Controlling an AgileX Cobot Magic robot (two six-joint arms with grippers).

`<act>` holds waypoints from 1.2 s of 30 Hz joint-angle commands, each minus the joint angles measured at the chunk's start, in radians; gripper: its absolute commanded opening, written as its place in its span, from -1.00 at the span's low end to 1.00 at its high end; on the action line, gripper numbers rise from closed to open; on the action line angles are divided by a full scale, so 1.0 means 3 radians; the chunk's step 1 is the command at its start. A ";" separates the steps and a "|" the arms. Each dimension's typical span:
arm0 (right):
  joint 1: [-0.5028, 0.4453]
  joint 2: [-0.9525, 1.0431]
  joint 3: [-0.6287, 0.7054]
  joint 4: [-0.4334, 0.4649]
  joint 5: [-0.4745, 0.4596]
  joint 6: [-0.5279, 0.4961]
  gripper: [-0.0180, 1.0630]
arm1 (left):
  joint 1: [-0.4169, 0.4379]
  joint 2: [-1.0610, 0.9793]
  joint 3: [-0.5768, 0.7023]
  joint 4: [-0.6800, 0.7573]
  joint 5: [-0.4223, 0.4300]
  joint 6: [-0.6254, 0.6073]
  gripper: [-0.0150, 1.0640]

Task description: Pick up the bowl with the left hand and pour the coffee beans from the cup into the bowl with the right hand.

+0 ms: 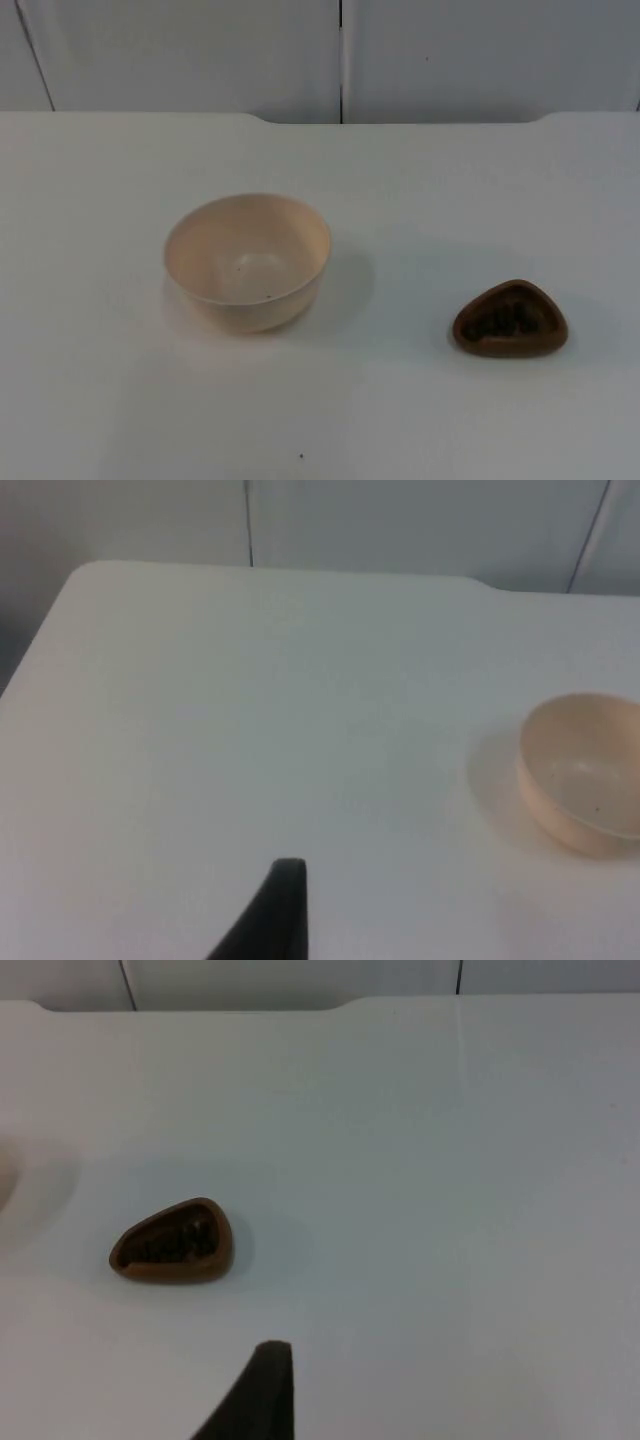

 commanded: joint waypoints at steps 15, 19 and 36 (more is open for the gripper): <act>-0.0018 -0.0013 0.0033 0.0004 -0.0016 -0.0017 0.98 | -0.0015 0.0509 -0.0491 -0.0152 -0.0177 0.0019 0.91; -0.0018 -0.0013 0.0033 0.0004 -0.0016 -0.0017 0.98 | -0.0015 0.0636 -0.0574 -0.0245 -0.0177 0.0021 0.91; -0.0018 -0.0013 0.0033 0.0004 -0.0016 -0.0017 0.98 | -0.0015 0.1118 -0.0670 -0.0667 -0.0175 0.0334 0.91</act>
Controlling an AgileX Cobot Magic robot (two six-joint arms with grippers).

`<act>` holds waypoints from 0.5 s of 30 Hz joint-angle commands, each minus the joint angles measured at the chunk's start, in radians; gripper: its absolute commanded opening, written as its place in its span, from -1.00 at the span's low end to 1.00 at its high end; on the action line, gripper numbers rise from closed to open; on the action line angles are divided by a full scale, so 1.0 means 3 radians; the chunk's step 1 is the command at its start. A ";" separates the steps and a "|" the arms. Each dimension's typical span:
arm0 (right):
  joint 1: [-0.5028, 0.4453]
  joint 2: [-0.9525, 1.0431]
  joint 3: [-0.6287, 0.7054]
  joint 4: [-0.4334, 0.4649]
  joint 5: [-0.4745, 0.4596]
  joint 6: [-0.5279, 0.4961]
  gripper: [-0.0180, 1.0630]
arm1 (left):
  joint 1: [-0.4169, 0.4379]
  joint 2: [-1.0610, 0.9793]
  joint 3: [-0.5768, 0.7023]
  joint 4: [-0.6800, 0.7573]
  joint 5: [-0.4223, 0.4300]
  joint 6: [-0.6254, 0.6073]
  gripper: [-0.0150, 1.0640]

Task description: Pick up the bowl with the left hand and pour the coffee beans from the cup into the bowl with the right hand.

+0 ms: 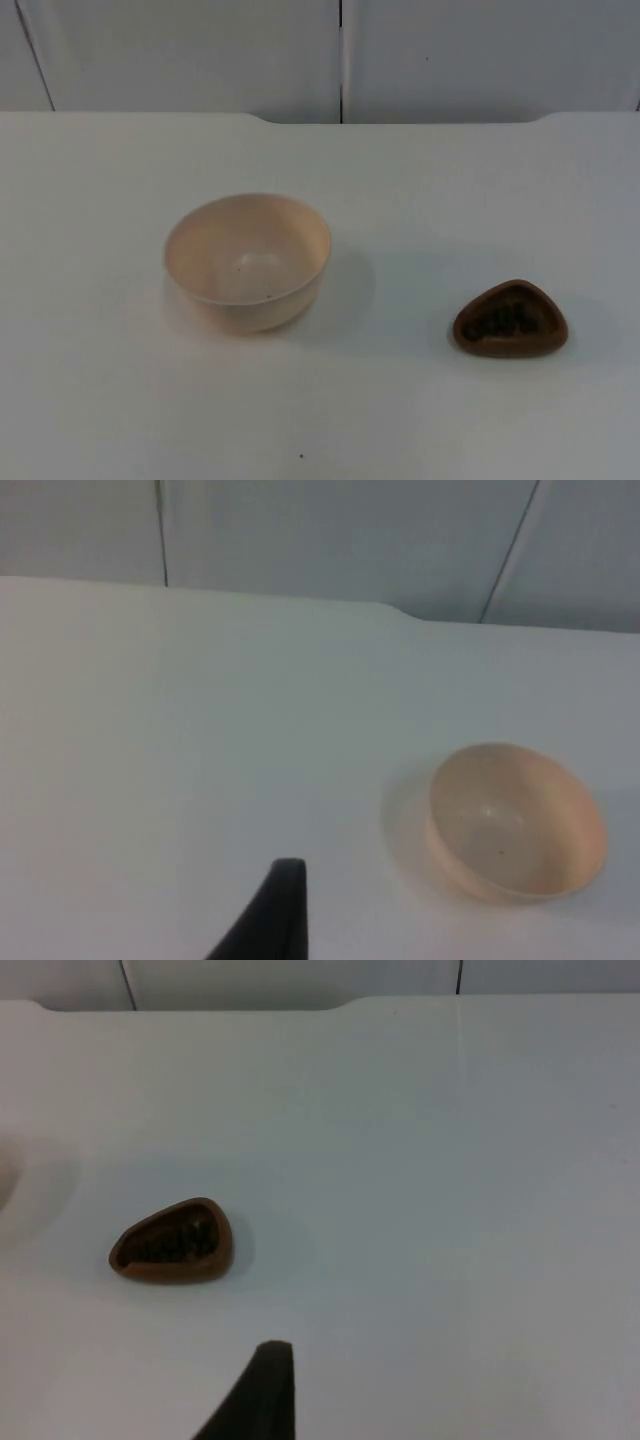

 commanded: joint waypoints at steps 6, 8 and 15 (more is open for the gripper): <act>-0.0018 -0.0013 0.0033 0.0004 -0.0016 -0.0017 0.98 | -0.0015 0.0438 -0.0045 -0.0392 -0.0023 0.0334 0.91; -0.0018 -0.0013 0.0033 0.0004 -0.0016 -0.0017 0.98 | -0.0015 0.0525 -0.0077 -0.0392 -0.0023 0.0346 0.91; -0.0018 -0.0013 0.0033 0.0004 -0.0016 -0.0017 0.98 | -0.0015 0.1043 -0.0336 -0.0406 -0.0023 0.0484 0.91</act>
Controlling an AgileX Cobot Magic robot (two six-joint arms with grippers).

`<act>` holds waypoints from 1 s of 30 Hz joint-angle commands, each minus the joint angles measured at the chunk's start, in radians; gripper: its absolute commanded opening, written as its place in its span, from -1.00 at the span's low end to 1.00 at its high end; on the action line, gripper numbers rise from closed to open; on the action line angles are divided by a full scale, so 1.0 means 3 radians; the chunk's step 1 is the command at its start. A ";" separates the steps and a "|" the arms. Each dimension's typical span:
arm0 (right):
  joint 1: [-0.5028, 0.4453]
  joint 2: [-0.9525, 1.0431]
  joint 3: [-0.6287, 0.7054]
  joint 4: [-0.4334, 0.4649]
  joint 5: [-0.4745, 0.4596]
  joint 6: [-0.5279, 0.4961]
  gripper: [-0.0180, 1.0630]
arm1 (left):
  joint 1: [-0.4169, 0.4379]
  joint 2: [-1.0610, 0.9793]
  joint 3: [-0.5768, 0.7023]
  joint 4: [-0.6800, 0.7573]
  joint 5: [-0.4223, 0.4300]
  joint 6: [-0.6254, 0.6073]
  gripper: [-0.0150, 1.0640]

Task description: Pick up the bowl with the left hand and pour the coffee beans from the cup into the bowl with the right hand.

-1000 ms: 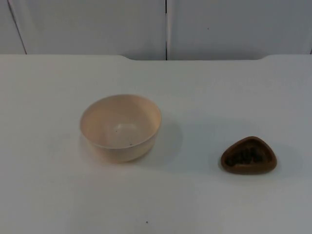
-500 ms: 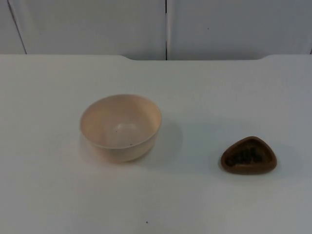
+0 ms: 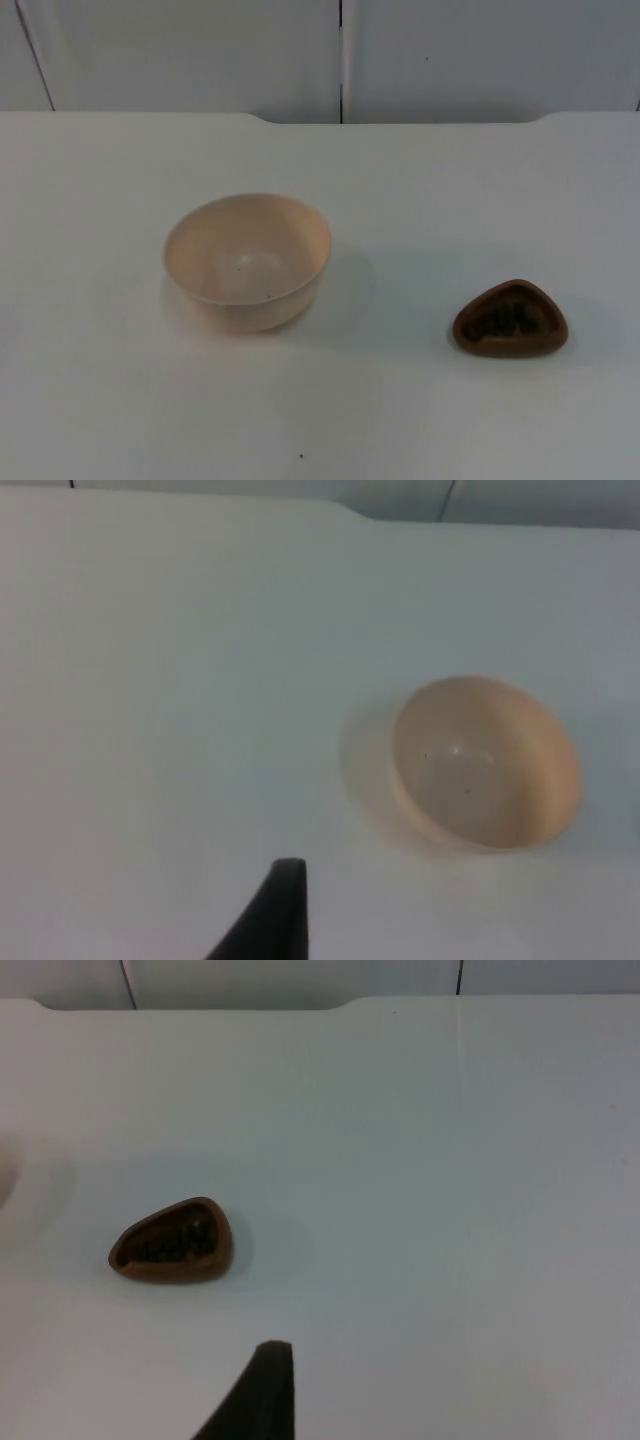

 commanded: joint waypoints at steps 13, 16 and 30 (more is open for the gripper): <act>-0.0018 -0.0013 0.0033 0.0004 -0.0016 0.0001 0.98 | -0.0015 0.0878 -0.0432 -0.0214 -0.0012 0.0280 0.91; -0.0018 -0.0013 0.0033 0.0004 -0.0016 0.0001 0.98 | -0.0015 0.1052 -0.0439 -0.0296 -0.0018 0.0365 0.91; -0.0018 -0.0013 0.0033 0.0004 -0.0016 0.0001 0.98 | -0.0544 0.1679 -0.0439 -0.0385 -0.0282 0.0482 0.91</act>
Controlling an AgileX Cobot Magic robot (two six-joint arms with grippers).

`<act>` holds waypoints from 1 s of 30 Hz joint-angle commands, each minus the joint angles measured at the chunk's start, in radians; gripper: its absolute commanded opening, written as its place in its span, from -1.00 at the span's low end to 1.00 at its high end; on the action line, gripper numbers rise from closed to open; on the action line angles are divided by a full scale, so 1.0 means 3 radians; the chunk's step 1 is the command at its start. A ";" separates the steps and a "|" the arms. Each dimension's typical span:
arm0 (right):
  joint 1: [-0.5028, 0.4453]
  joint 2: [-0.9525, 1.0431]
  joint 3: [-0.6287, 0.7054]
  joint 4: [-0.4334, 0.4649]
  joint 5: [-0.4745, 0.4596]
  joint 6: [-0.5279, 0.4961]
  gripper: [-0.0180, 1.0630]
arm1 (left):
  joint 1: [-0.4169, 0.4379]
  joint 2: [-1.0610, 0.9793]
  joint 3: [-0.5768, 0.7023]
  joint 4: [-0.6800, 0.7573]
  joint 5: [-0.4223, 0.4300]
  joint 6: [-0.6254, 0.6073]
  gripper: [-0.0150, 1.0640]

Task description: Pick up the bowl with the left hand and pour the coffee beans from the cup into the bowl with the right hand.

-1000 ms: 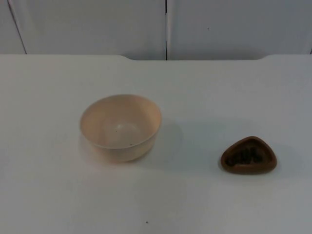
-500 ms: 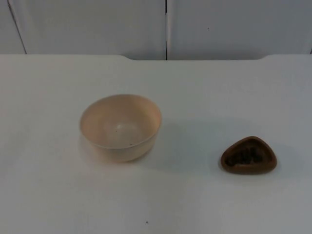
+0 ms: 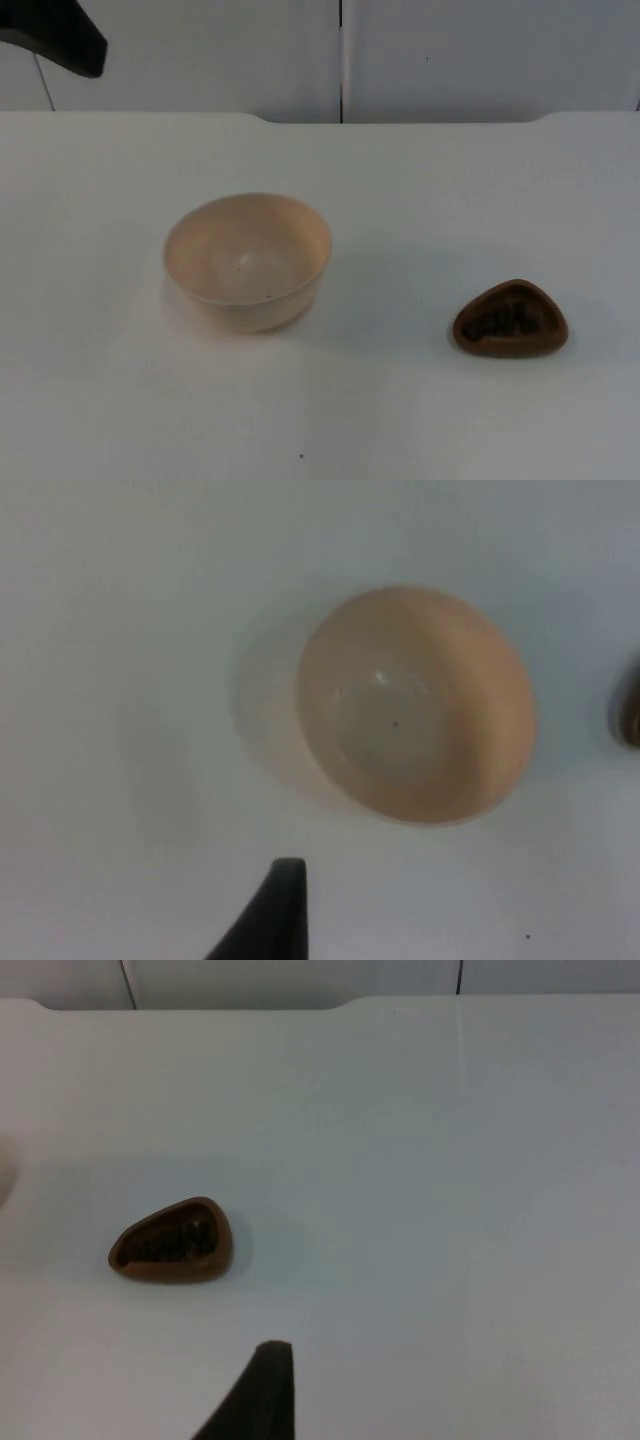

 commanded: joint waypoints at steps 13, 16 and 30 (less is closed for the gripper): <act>-0.0018 -0.0013 0.0033 0.0004 -0.0016 0.0001 0.98 | -0.0061 0.0796 -0.0017 -0.0031 -0.0244 0.0018 0.91; -0.0018 -0.0013 0.0033 0.0004 -0.0016 0.0001 0.98 | -0.0061 0.1000 -0.0022 -0.0031 -0.0259 0.0024 0.91; -0.0018 -0.0013 0.0033 0.0004 -0.0016 0.0001 0.98 | -0.0061 0.1621 -0.0195 -0.0133 -0.0212 0.0125 0.91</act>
